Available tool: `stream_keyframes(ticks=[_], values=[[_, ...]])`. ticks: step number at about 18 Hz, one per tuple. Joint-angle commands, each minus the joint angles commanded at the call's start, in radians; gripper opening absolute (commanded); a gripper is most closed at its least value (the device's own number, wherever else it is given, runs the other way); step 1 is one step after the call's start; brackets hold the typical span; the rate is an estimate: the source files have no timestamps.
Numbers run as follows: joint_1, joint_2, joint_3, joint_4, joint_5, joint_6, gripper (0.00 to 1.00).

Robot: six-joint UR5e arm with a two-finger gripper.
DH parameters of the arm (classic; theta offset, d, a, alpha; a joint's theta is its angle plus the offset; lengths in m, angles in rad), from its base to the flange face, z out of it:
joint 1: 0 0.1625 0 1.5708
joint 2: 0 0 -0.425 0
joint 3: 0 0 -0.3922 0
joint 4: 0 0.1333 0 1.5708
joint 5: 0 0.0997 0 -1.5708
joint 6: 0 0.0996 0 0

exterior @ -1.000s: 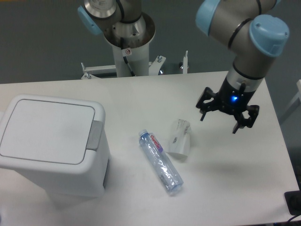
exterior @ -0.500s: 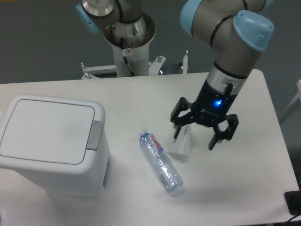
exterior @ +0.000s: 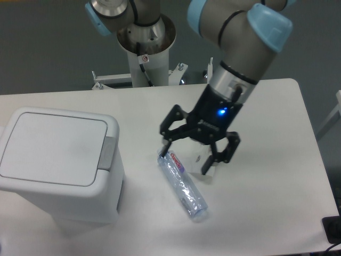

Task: Open the trash can
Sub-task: 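Move the gripper toward the trash can lid's side edge, then push the trash can lid edge upward with the gripper to flip it open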

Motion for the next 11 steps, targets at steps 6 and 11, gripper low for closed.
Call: stream_keyframes(ticks=[6, 11], values=[[-0.041, 0.012, -0.031, 0.012, 0.009, -0.043, 1.00], [-0.078, 0.022, -0.034, 0.028, 0.011, -0.069, 1.00]])
